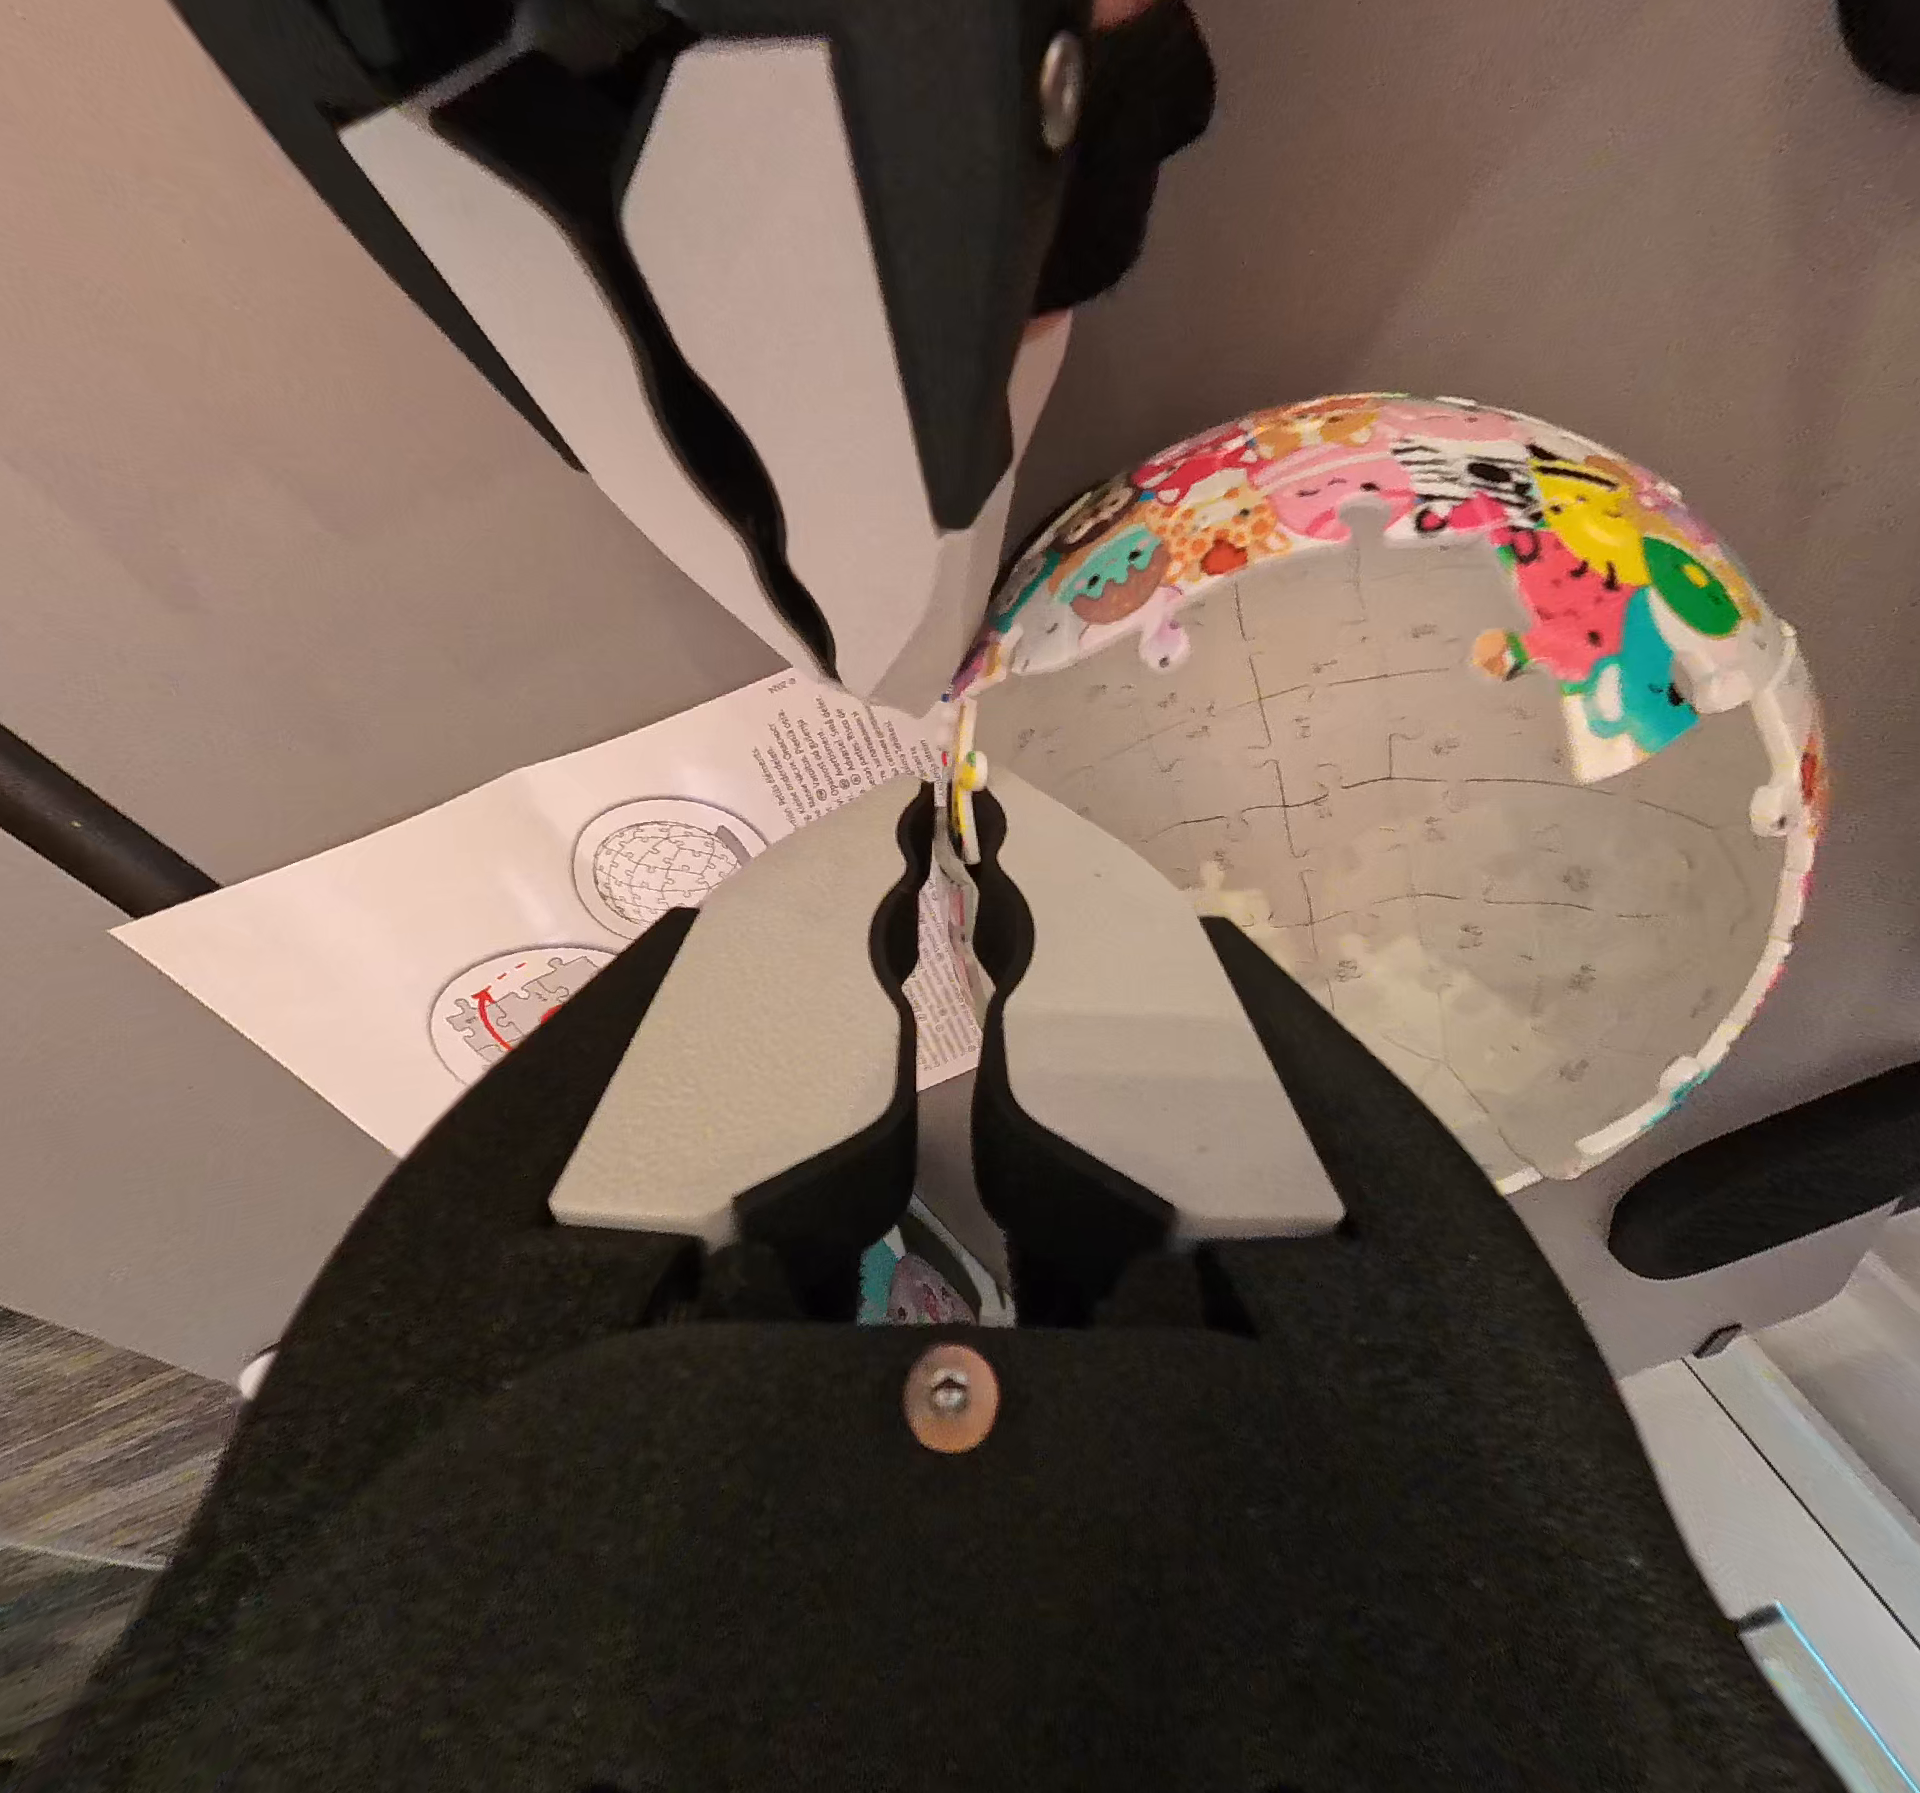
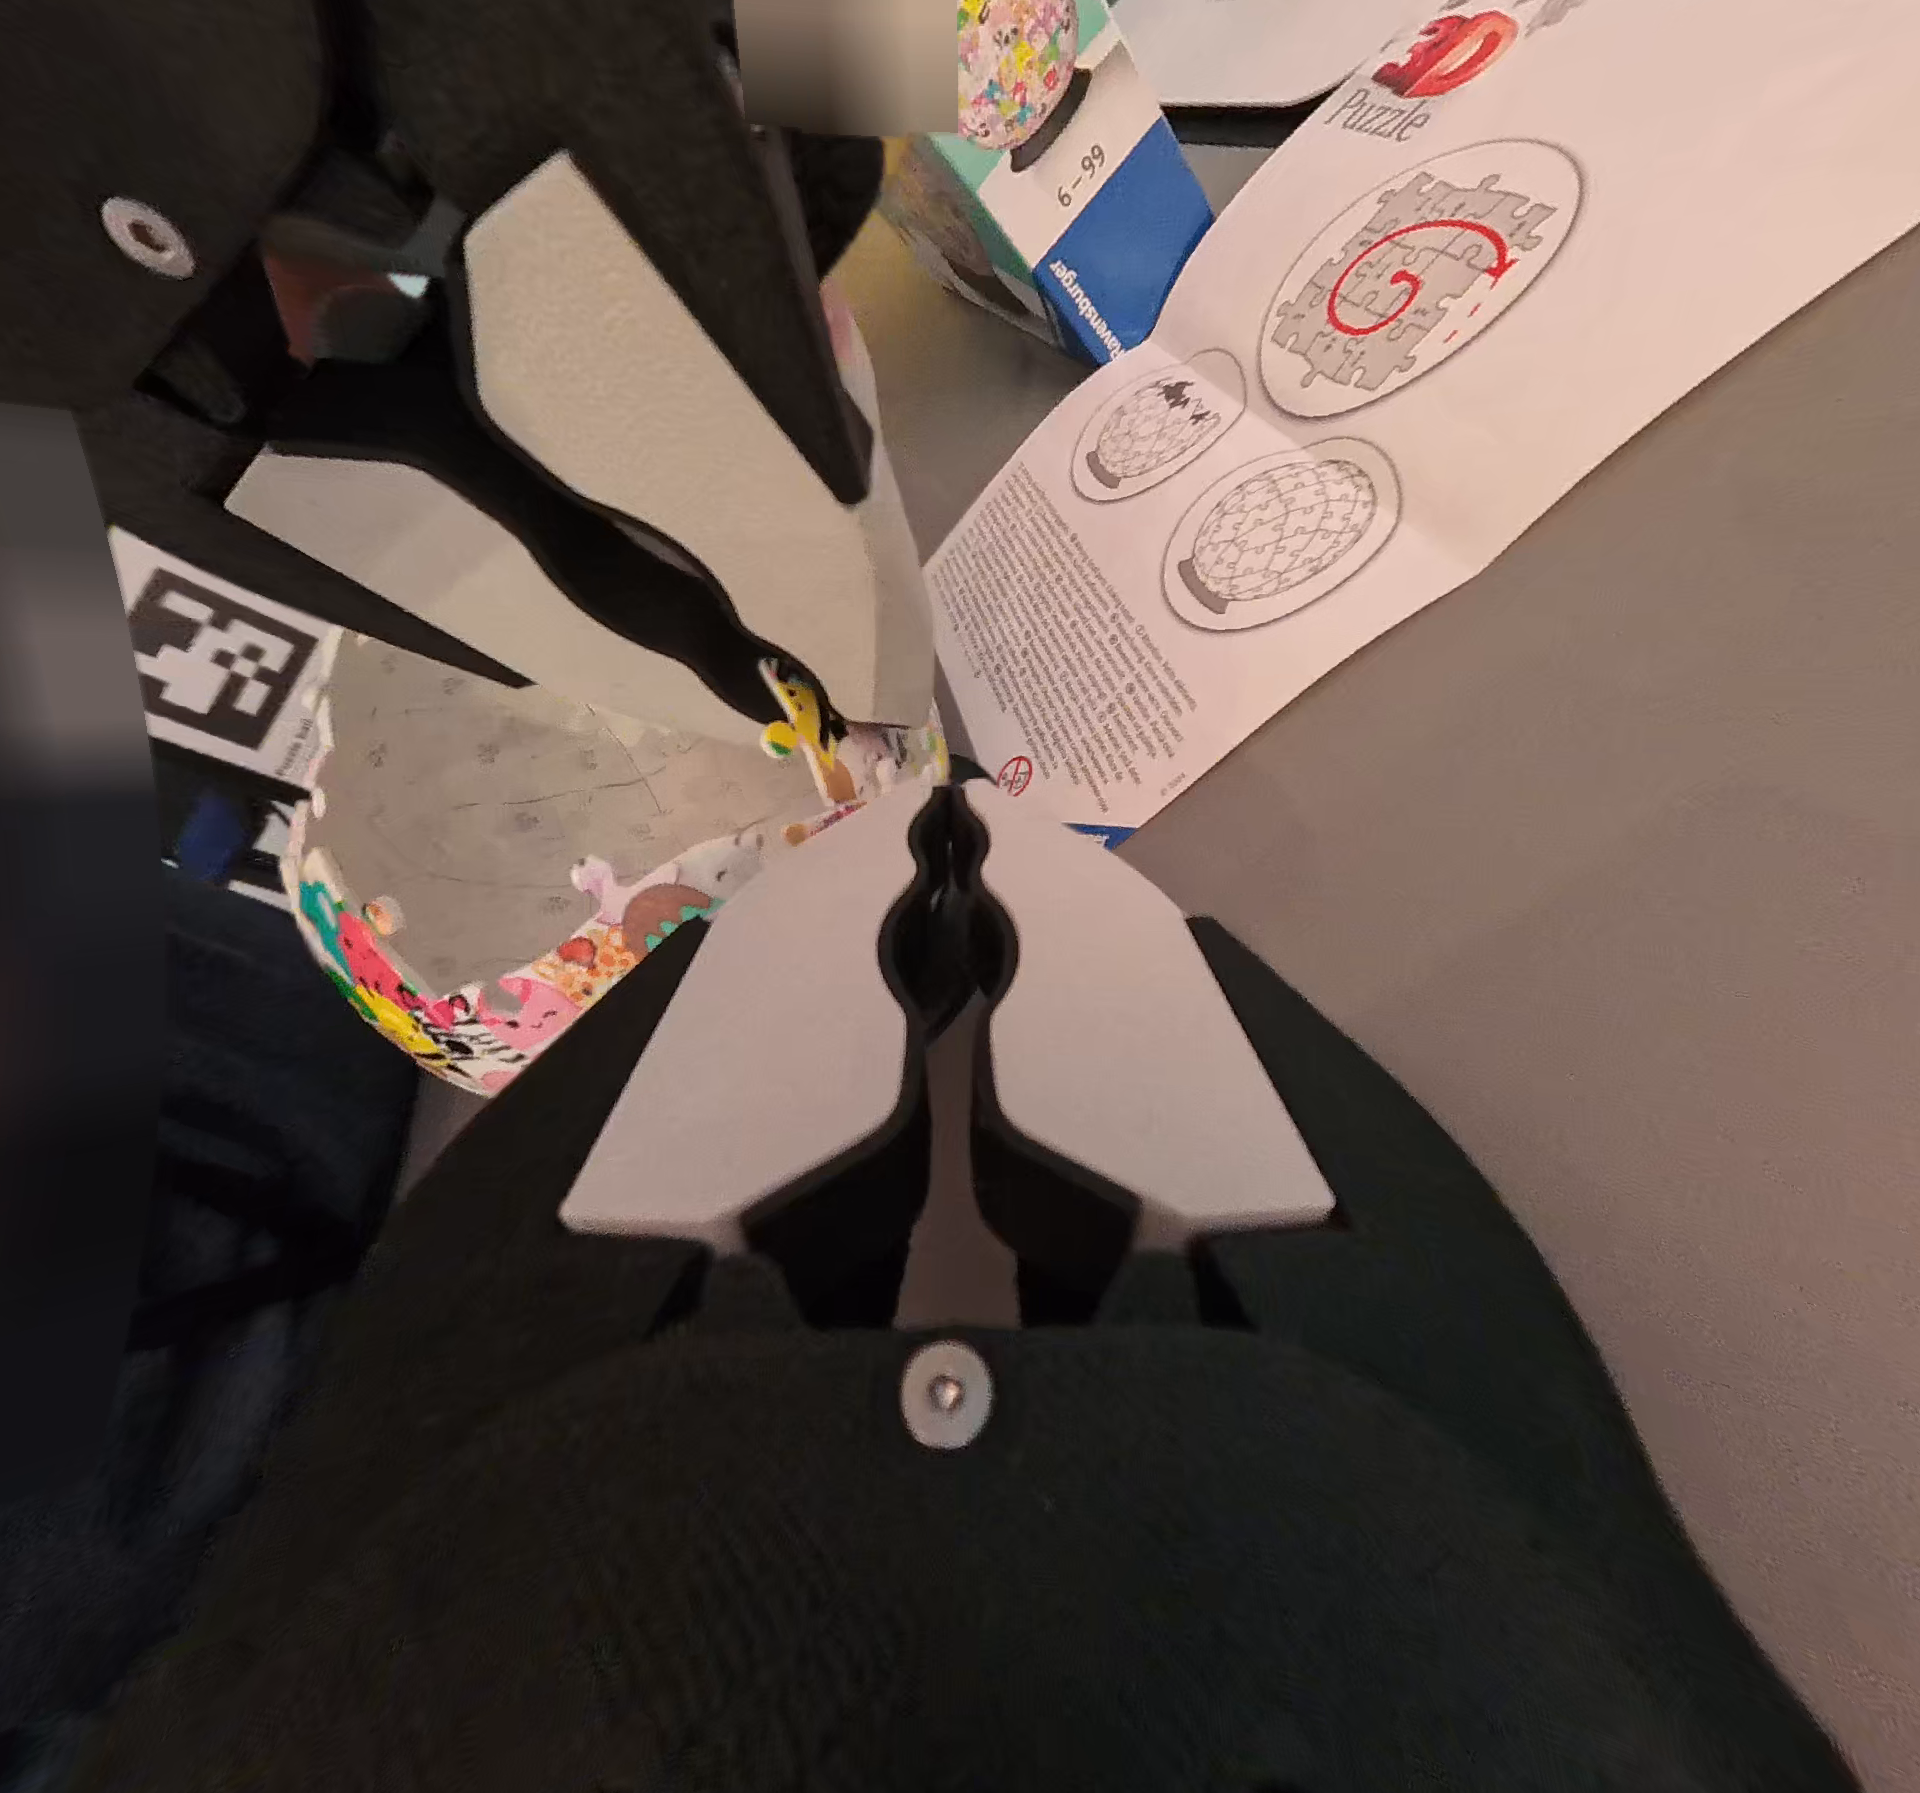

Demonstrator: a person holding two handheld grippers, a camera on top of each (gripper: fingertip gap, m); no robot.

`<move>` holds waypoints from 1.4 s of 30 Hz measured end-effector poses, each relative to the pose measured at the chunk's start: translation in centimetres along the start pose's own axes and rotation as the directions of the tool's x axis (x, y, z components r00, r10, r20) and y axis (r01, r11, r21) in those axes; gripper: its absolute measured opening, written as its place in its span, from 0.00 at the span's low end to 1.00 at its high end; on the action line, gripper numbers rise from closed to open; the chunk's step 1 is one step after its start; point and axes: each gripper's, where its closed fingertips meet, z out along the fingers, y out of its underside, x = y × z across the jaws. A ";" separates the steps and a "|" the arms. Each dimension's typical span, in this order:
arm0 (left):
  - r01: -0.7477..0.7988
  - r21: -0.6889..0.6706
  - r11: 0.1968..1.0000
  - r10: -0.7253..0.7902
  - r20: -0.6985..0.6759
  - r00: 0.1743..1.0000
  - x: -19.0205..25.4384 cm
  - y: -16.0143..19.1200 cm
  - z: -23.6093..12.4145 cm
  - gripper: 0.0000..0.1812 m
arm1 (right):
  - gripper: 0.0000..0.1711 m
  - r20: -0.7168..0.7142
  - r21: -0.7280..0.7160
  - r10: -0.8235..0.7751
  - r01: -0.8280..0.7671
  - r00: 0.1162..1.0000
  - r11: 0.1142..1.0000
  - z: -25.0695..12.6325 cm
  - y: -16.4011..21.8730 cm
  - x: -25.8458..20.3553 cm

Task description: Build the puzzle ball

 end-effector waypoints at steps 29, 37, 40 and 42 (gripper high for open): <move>-0.059 -0.055 0.997 0.059 0.011 0.998 0.1 0.2 0.5 0.03 | 0.00 0.020 -0.037 0.013 -0.013 1.000 0.999 0.8 0.5 0.1; -0.039 -0.066 0.997 0.039 0.005 0.999 0.2 0.2 0.6 0.03 | 0.00 0.054 -0.021 0.002 -0.001 0.999 1.000 0.5 0.2 -0.4; -0.019 -0.073 0.997 0.018 -0.006 1.000 0.3 0.3 0.7 0.03 | 0.00 0.039 -0.030 -0.021 0.023 0.999 0.999 0.6 0.4 -0.5; -0.018 -0.078 0.997 0.018 0.000 1.000 0.2 0.3 0.8 0.03 | 0.00 0.030 -0.031 -0.030 0.031 0.999 0.999 0.6 0.4 -0.4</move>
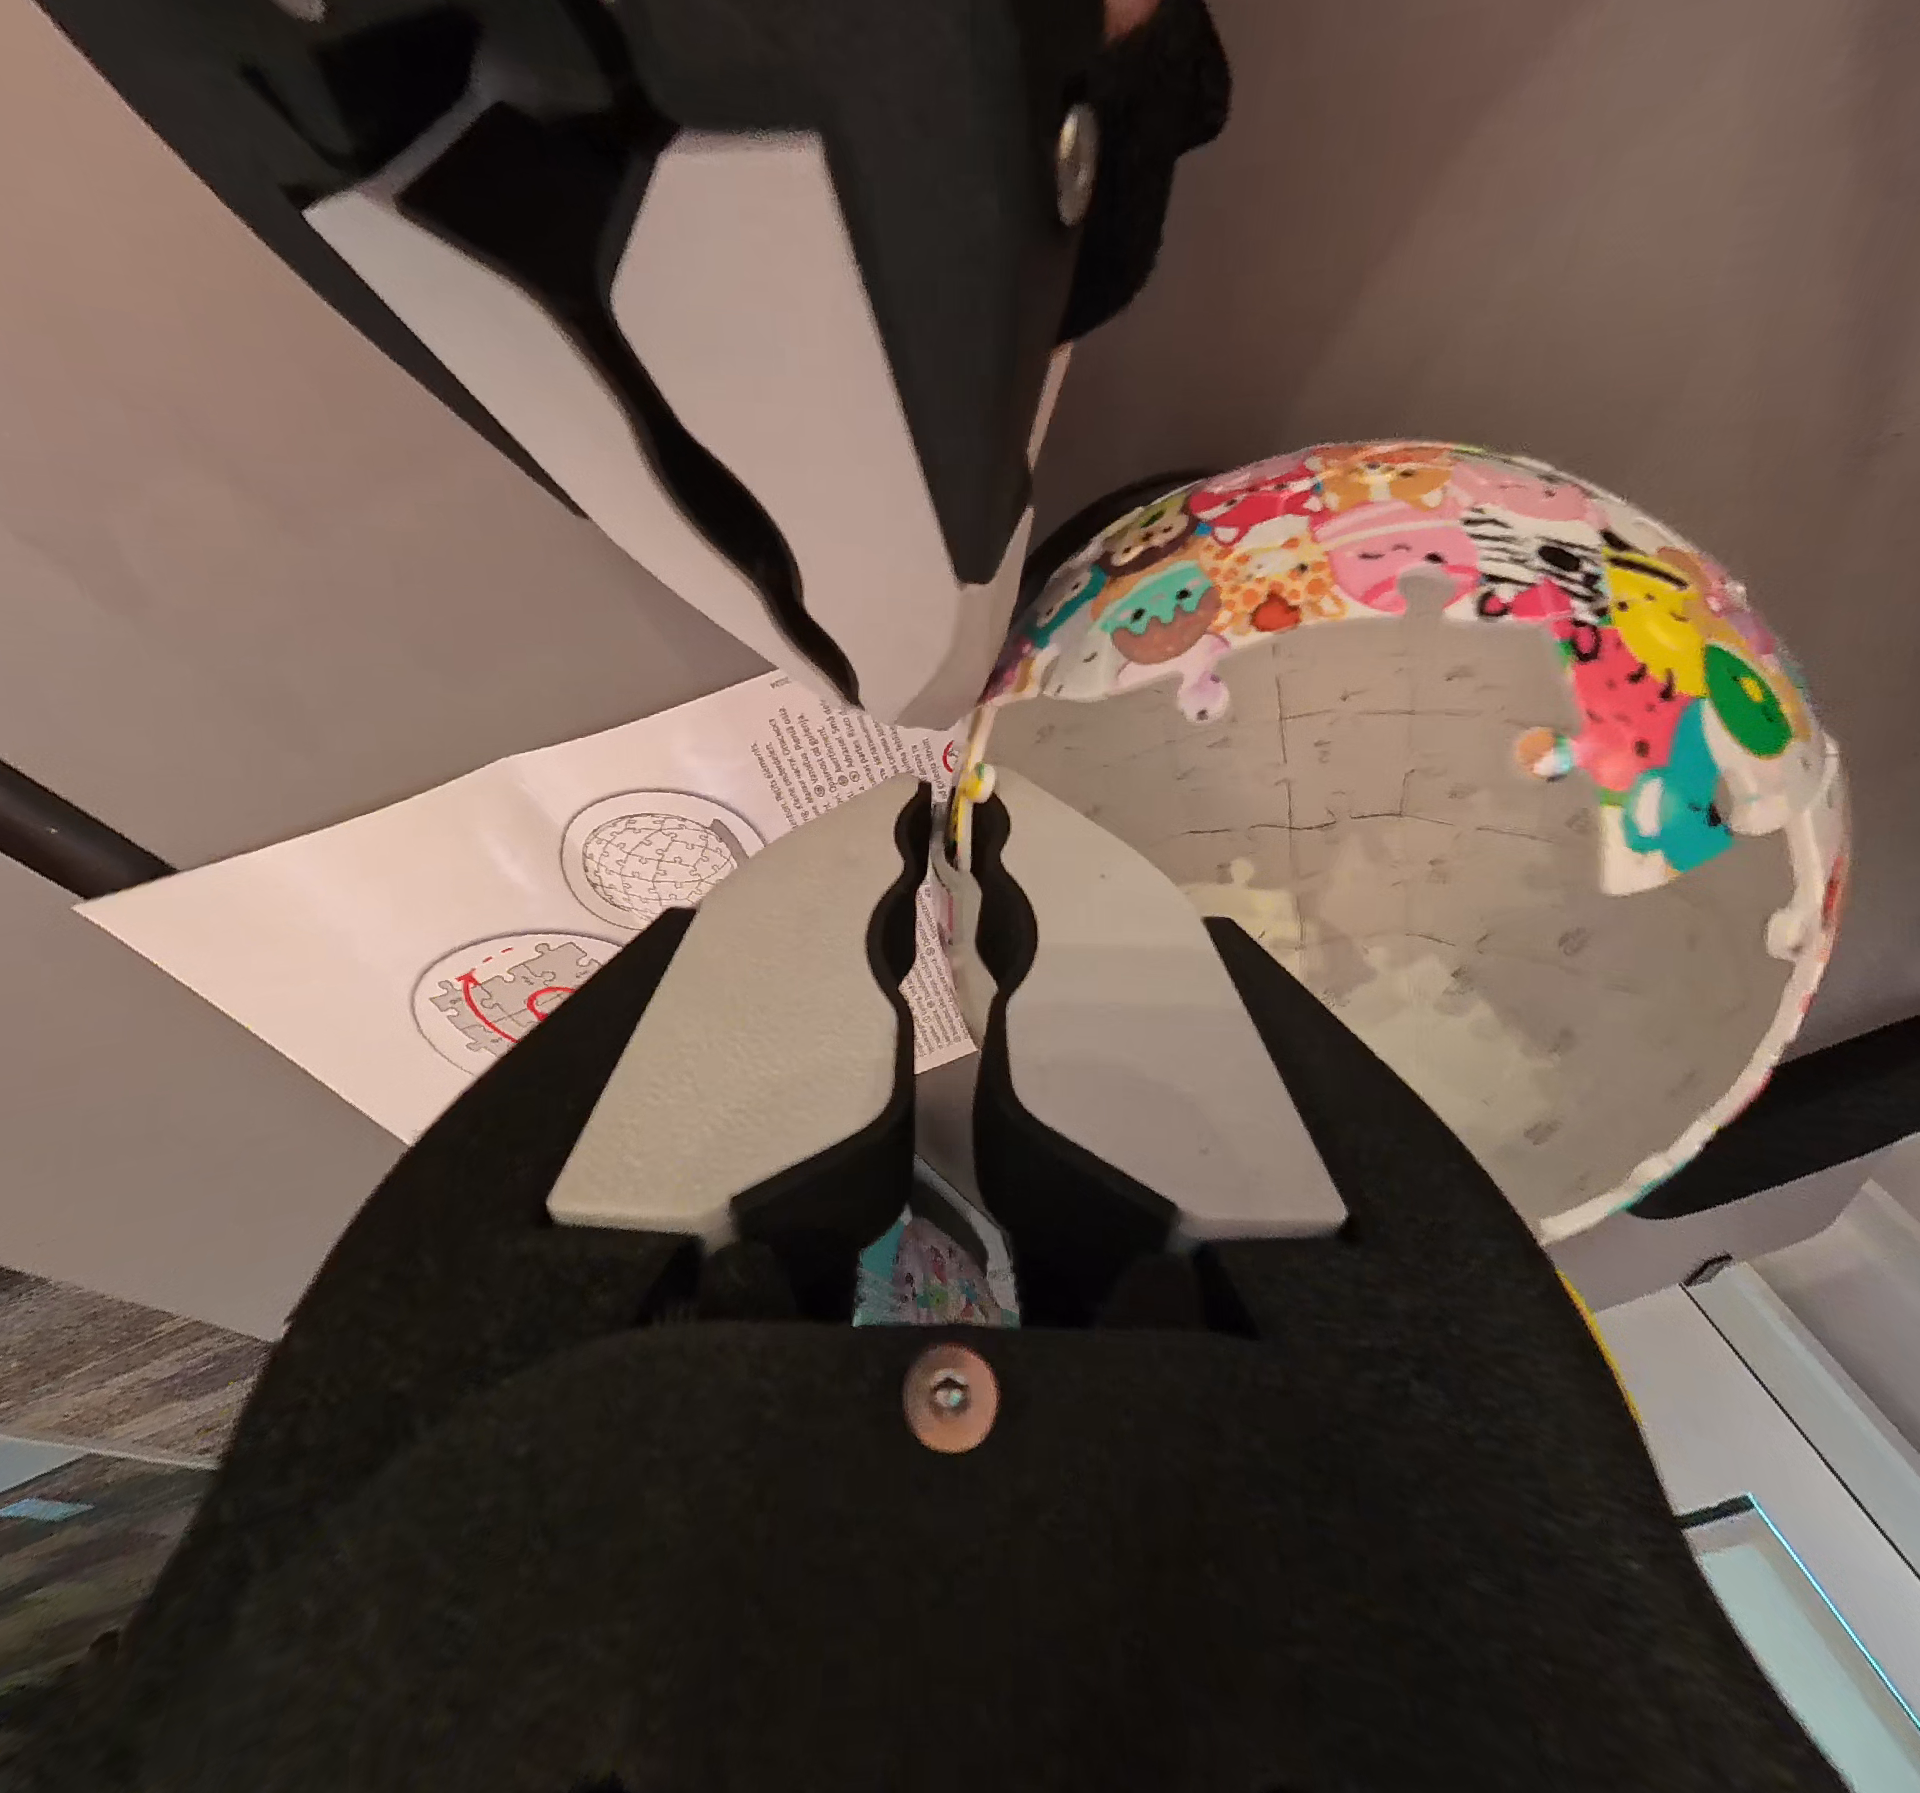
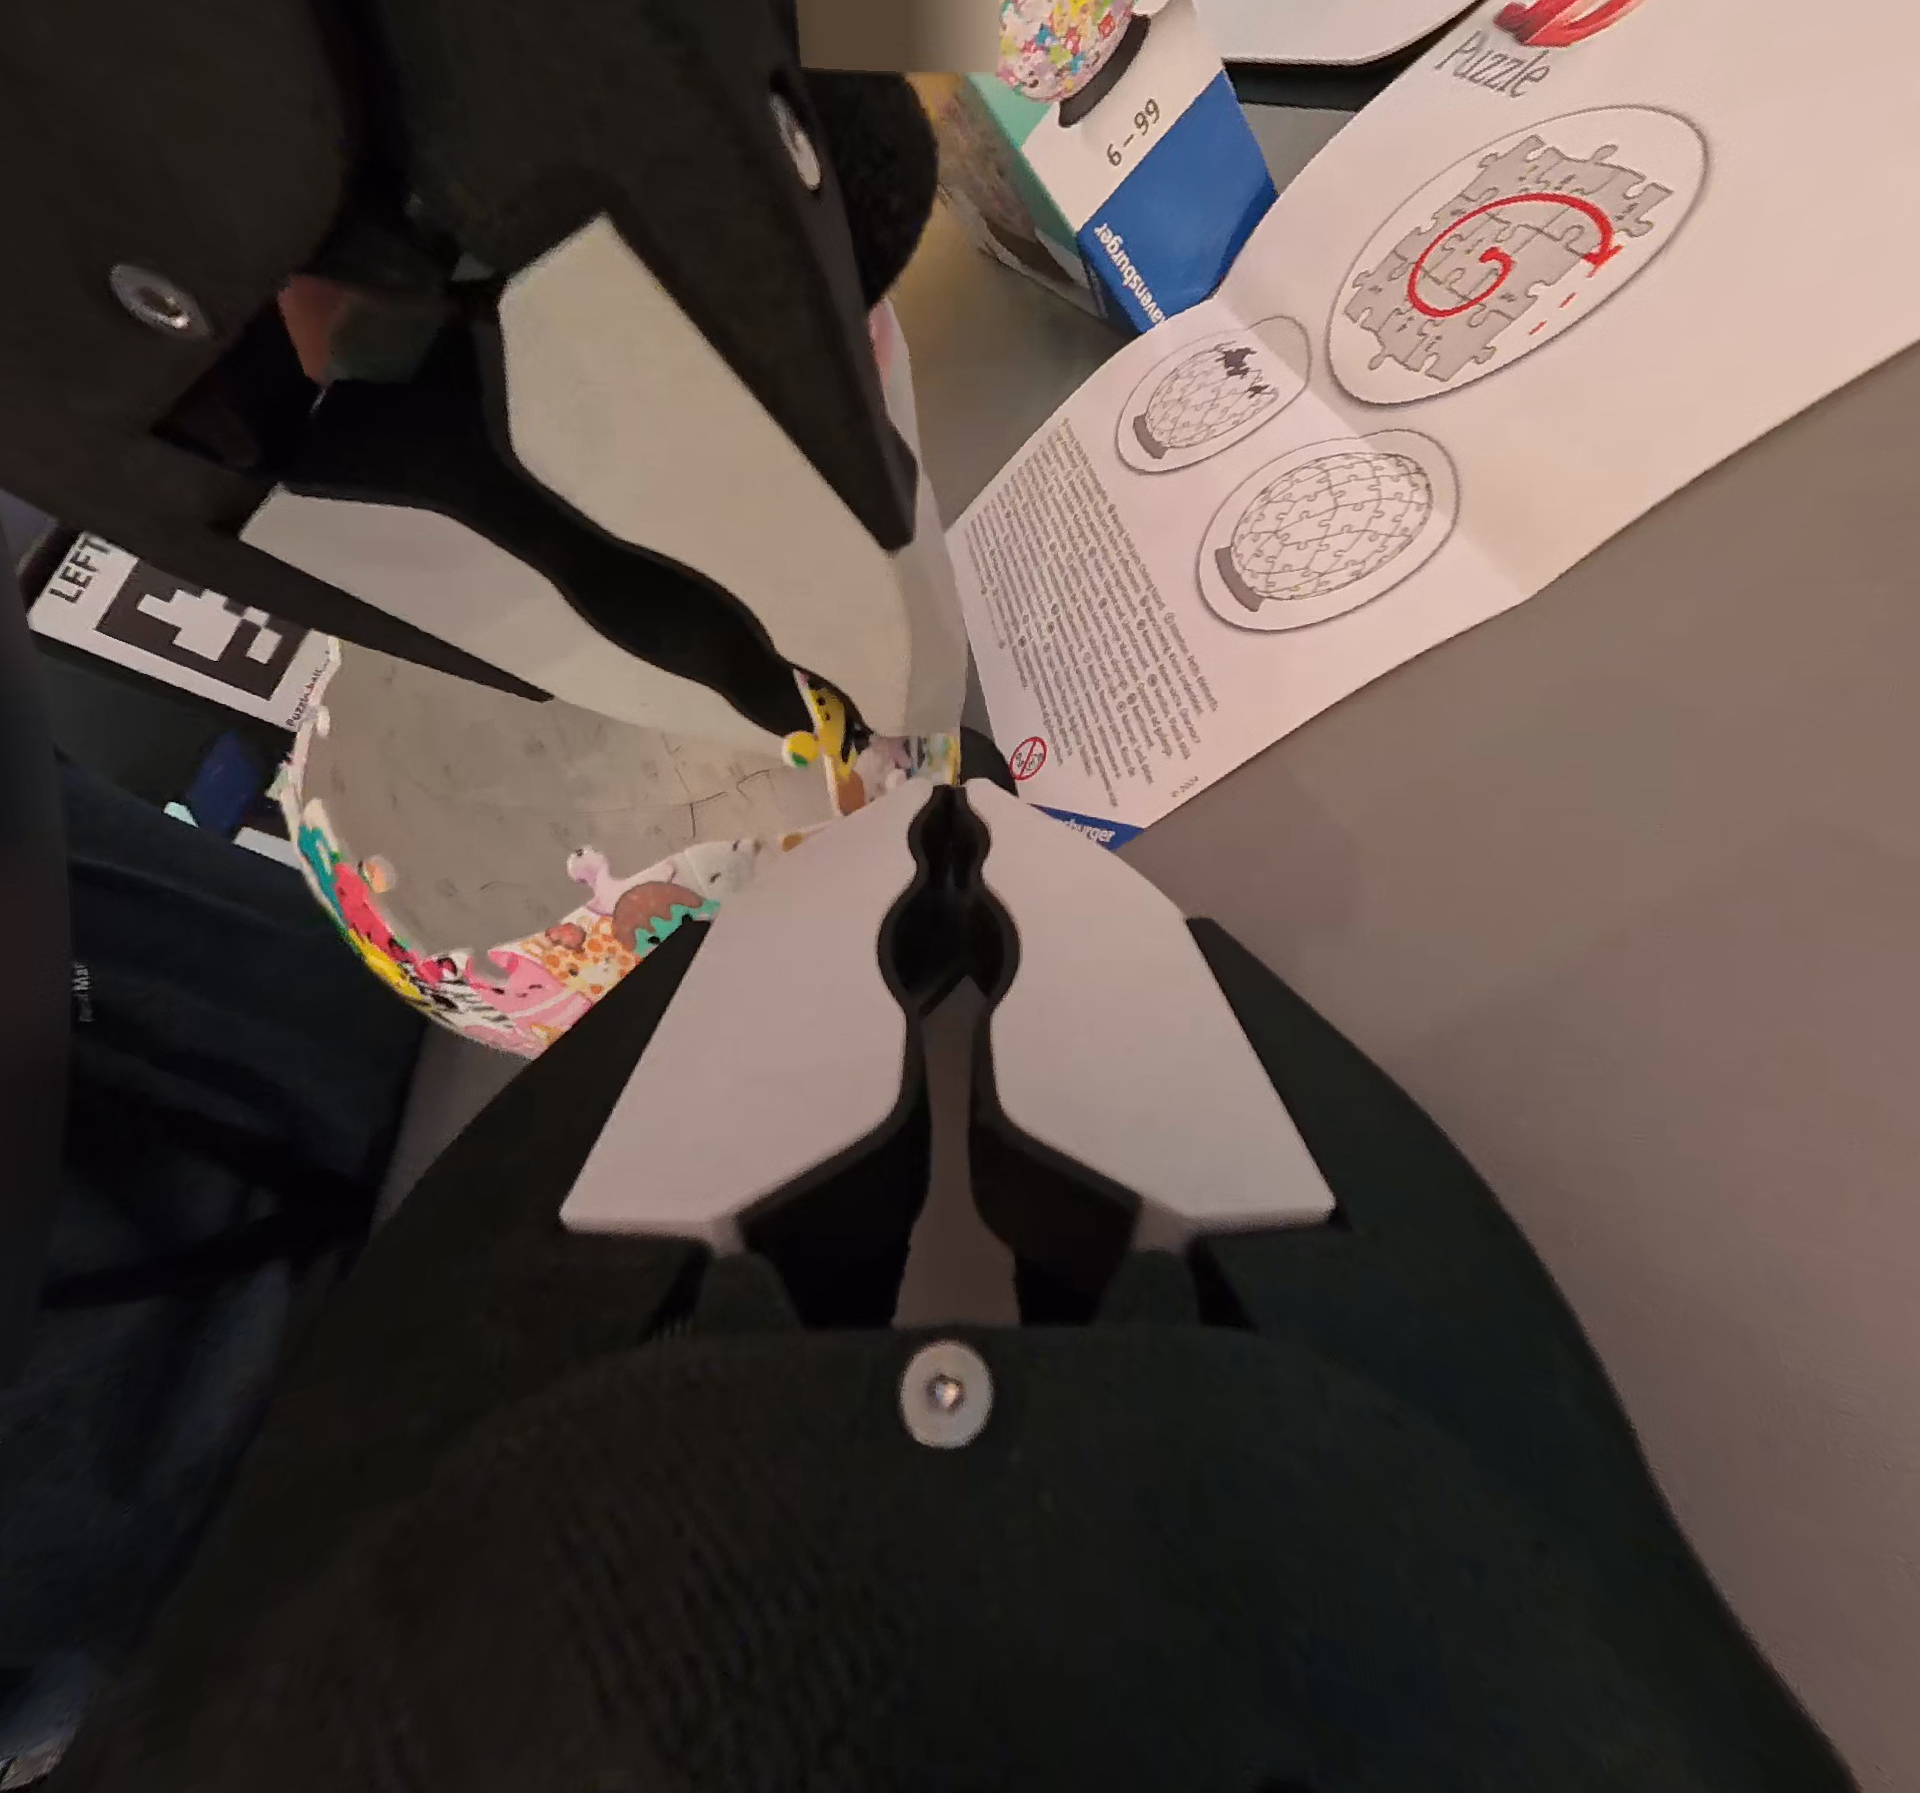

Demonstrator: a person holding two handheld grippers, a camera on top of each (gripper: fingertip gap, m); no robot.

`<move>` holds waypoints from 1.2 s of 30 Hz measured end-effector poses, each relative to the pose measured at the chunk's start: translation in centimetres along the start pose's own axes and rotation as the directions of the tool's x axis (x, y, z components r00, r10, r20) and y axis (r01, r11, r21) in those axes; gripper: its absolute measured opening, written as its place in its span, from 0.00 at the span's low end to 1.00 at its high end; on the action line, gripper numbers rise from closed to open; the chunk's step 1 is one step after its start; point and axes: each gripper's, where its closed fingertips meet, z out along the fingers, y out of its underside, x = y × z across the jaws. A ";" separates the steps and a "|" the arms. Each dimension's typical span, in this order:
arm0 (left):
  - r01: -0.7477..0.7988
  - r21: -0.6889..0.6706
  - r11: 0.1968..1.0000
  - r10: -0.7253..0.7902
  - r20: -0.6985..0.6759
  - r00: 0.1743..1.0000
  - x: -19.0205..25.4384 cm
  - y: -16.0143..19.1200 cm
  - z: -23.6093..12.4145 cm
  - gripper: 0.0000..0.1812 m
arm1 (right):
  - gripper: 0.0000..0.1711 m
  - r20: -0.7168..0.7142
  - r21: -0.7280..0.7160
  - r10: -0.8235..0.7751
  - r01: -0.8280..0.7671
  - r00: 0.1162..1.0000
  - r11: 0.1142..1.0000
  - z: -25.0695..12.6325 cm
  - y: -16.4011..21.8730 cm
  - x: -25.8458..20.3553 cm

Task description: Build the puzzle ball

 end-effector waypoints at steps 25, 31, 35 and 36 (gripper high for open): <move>0.037 0.012 0.999 -0.037 0.026 0.999 -0.7 -0.2 0.0 0.08 | 0.00 0.014 0.009 0.021 -0.021 1.000 1.000 -0.1 0.0 0.1; 0.064 0.023 0.998 -0.064 0.002 0.998 -0.5 -0.3 0.0 0.07 | 0.00 0.024 0.036 0.024 -0.025 0.999 0.999 -0.3 -0.5 -0.1; 0.049 0.022 0.999 -0.049 0.022 0.999 -0.6 -0.3 -0.1 0.08 | 0.00 0.019 0.020 0.017 -0.018 1.000 1.000 -0.3 -0.4 -0.1; 0.045 0.023 0.999 -0.045 0.027 0.999 -0.6 -0.3 -0.1 0.09 | 0.00 0.021 0.019 0.020 -0.020 1.000 1.000 -0.3 -0.4 -0.2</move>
